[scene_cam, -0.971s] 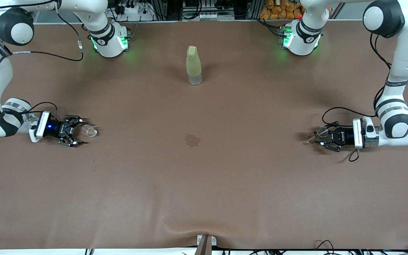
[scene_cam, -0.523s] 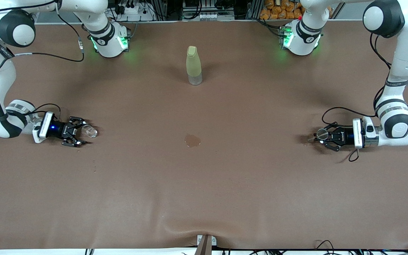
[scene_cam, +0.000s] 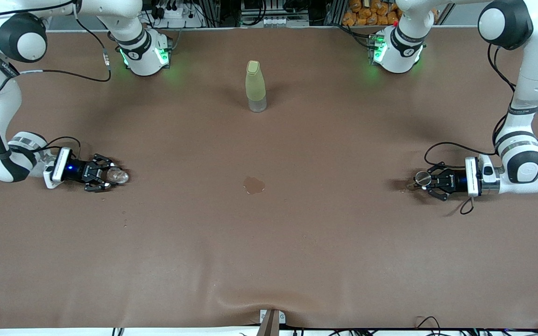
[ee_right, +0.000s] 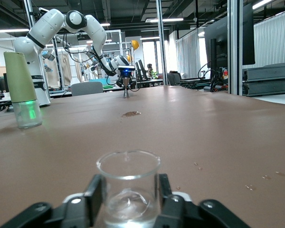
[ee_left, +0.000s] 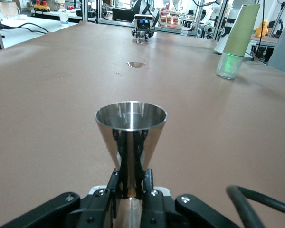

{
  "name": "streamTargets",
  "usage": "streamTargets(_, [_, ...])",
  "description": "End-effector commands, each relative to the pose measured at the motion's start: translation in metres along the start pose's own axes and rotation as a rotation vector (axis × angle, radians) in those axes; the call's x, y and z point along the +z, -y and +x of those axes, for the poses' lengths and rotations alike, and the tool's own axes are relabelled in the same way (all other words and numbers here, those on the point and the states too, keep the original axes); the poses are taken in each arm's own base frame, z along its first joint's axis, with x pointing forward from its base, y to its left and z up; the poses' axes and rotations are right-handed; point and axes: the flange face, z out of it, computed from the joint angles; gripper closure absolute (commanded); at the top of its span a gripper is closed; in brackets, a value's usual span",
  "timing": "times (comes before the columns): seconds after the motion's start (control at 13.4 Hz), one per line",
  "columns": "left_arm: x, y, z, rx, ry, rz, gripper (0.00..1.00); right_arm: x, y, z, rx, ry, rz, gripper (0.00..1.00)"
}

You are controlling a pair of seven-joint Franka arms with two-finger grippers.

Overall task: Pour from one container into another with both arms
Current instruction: 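Close the right gripper on the beaker while the left gripper grasps the jigger, then lift the beaker with the right gripper while the left gripper brings the jigger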

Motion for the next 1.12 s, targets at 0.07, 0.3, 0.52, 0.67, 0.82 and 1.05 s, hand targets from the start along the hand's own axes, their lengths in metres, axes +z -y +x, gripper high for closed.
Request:
streamTargets(0.07, [0.019,0.031,0.048,0.106,-0.045,-0.005,1.00,0.004,-0.005,0.000,-0.007,-0.023,0.000,0.73])
streamTargets(0.3, [0.040,0.053,0.084,0.176,-0.087,-0.008,1.00,0.024,-0.013,0.012,-0.026,-0.041,0.032,0.90])
streamTargets(0.52, [0.081,0.066,0.114,0.215,-0.148,-0.012,1.00,0.071,-0.032,0.035,0.005,-0.062,0.064,0.98])
streamTargets(0.67, [0.114,0.072,0.133,0.230,-0.186,-0.024,1.00,0.114,-0.051,0.059,0.010,-0.085,0.061,0.99])
streamTargets(0.82, [0.148,0.076,0.154,0.234,-0.237,-0.019,1.00,0.137,-0.069,0.081,0.037,-0.054,0.080,1.00])
streamTargets(1.05, [0.195,0.080,0.176,0.241,-0.252,-0.006,1.00,0.184,-0.094,0.119,-0.002,-0.021,0.153,1.00])
